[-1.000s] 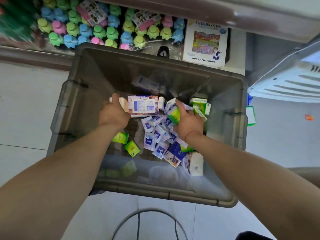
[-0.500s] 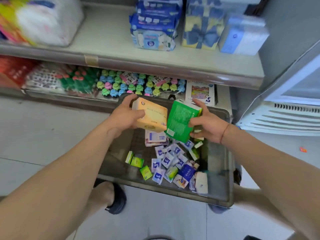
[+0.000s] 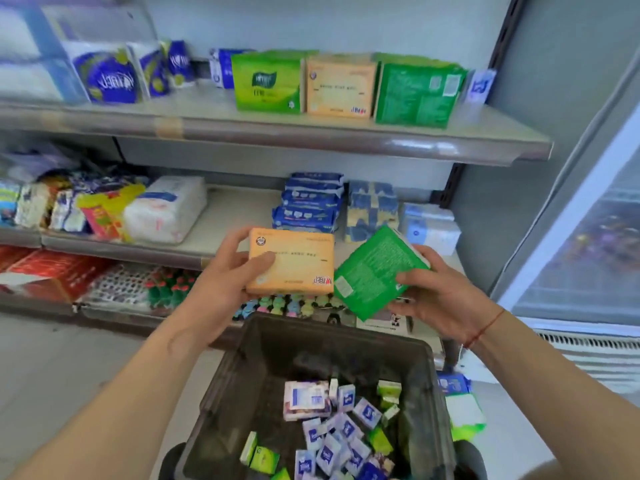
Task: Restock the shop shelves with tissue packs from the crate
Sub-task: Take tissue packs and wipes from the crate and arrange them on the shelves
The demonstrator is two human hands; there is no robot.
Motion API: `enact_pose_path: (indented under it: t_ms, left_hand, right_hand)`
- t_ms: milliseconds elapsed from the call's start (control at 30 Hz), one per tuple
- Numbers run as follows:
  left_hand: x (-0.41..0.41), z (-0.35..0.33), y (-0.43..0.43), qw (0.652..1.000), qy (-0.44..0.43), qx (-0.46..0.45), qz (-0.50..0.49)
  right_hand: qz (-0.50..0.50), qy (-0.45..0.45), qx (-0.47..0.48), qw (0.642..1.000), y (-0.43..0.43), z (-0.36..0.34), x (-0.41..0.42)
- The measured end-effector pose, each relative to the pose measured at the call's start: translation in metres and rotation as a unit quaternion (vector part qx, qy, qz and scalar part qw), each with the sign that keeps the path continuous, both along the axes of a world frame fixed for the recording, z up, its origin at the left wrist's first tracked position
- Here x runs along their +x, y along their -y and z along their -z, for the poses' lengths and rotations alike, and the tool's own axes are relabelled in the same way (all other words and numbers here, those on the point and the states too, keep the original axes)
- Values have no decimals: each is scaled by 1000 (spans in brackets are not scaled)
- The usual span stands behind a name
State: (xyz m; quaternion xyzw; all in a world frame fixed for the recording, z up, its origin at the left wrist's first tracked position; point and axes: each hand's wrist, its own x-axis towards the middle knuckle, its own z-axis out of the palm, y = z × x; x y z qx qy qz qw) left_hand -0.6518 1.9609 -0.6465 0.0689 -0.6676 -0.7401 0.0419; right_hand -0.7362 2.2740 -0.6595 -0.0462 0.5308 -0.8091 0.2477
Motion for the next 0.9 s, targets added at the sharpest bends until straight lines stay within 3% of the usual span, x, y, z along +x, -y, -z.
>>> enact_pose_path:
  t_ms: [100,233,400,633,900]
  left_hand:
    - [-5,-14,-1,998,-45,45,-29]
    - [-8,-30,4,989,-77,120,-50]
    - [-12,-42,3,990,-78,109,-41]
    - [-33,-89,6,990,-113,-25,-75]
    - [-98,-171,13,968,-201,-116,-99]
  right_hand:
    - [40,-27,-47,998,-10,-13,-5]
    - [72,-68,-39,994,-10,-31,-17]
    - [74,-99,-61,990,-6,-36,-30]
    - [71,-149,-35,986,7,-40,-39]
    - [154,-198,-34,967,28,-58,-61]
